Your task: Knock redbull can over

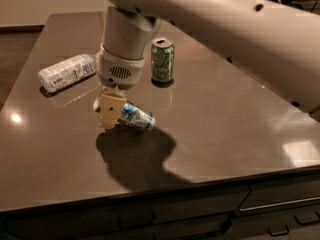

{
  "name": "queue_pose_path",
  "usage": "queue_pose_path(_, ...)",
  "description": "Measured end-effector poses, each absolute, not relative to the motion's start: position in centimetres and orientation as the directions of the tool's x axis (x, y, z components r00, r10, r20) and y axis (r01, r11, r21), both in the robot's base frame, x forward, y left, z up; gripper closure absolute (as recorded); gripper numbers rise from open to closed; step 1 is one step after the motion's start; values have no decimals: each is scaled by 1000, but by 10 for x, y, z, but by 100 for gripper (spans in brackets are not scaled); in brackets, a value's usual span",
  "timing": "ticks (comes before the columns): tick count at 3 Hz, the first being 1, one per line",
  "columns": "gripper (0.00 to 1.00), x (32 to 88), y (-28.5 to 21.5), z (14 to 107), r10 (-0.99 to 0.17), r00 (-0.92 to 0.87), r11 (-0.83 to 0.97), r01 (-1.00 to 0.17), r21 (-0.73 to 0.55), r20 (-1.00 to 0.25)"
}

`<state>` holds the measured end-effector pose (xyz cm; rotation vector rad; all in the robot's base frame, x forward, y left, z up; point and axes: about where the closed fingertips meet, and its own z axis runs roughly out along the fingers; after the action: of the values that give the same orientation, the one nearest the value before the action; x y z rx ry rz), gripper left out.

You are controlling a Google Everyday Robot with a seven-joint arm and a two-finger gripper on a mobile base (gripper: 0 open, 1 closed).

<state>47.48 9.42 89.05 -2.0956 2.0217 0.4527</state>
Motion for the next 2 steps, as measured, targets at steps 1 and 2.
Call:
queue_pose_path(1, 12, 484, 90, 879, -945, 28, -57, -995, 80, -325)
queue_pose_path(2, 0, 483, 91, 880, -944, 29, -58, -995, 77, -327)
